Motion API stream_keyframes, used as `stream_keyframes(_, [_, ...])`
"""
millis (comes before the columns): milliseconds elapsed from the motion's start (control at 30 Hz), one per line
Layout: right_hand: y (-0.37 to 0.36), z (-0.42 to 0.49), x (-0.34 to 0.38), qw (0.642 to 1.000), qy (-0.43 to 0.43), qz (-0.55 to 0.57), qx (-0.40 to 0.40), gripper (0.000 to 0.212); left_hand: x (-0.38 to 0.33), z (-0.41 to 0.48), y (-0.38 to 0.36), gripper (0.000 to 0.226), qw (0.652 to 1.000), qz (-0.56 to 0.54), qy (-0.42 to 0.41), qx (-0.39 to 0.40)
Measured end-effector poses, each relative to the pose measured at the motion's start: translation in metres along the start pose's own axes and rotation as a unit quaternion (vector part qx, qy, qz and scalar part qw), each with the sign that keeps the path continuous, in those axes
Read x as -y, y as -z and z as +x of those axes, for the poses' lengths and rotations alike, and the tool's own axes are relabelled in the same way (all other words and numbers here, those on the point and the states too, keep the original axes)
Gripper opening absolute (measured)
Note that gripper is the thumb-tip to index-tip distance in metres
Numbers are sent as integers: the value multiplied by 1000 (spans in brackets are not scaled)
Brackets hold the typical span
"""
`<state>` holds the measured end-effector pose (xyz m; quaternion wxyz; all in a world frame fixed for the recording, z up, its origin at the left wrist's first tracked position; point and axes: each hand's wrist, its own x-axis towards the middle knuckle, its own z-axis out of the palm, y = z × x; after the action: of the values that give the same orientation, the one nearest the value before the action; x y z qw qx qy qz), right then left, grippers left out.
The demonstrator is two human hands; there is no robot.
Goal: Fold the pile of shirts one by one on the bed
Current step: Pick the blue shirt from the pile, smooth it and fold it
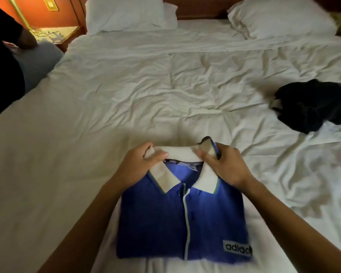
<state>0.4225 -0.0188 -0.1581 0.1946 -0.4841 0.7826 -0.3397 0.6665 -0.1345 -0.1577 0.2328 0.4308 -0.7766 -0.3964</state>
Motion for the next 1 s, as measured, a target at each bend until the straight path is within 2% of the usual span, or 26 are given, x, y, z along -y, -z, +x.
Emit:
stream_keyframes(133, [59,2,72,999,37,9,-19,71,-72,-11,62,50,998,-53,23,-19])
stream_keyframes(233, [113,3,143,998,64,9,-10,65,-138,-23,116,33,996,-67,26,-54])
stream_keyframes(400, [197,-13,261,991,126,40,-13,66,-250,-61,213,33,992,-6,10,-124])
stream_keyframes(500, [235,-27,318,985,156,52,47,75,-298,-98,261,42,986,36,-5,-165])
stream_keyframes(567, [248,-37,351,976,187,44,106,72,-319,-130,289,43,980,43,-9,-196])
stream_keyframes(633, [247,-46,379,961,224,41,155,57,-328,-162,311,39,973,52,-3,-223])
stream_keyframes(733, [222,-63,424,931,297,58,206,36,-322,-215,339,48,959,57,37,-276])
stream_keyframes(833, [181,-83,473,910,340,74,227,46,-305,-268,366,55,938,56,75,-333])
stream_keyframes(1000, [93,-125,563,858,414,88,289,37,-264,-357,422,28,893,50,138,-424])
